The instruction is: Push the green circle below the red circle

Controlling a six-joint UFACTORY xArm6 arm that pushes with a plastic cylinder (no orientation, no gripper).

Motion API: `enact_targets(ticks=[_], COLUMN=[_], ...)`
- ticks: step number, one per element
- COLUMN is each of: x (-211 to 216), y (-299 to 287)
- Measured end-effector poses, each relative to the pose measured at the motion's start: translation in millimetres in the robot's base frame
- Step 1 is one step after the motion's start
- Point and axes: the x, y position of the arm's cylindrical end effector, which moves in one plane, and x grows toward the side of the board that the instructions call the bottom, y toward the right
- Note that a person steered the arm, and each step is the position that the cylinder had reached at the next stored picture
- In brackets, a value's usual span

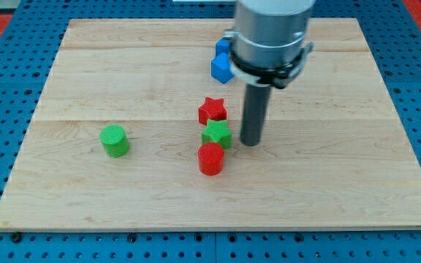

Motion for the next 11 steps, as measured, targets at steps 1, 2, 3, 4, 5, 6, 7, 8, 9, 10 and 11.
enact_targets(ticks=[1,2,3,4,5,6,7,8,9,10,11], x=[-10.3,-6.4,79.7,122.1,57.9,-20.1,0.4,53.3,52.8,70.4,76.1], y=[-21.8,12.1,12.2,-104.1,-195.3,-227.0,-139.5,-113.2,-130.3,-115.5,-133.3])
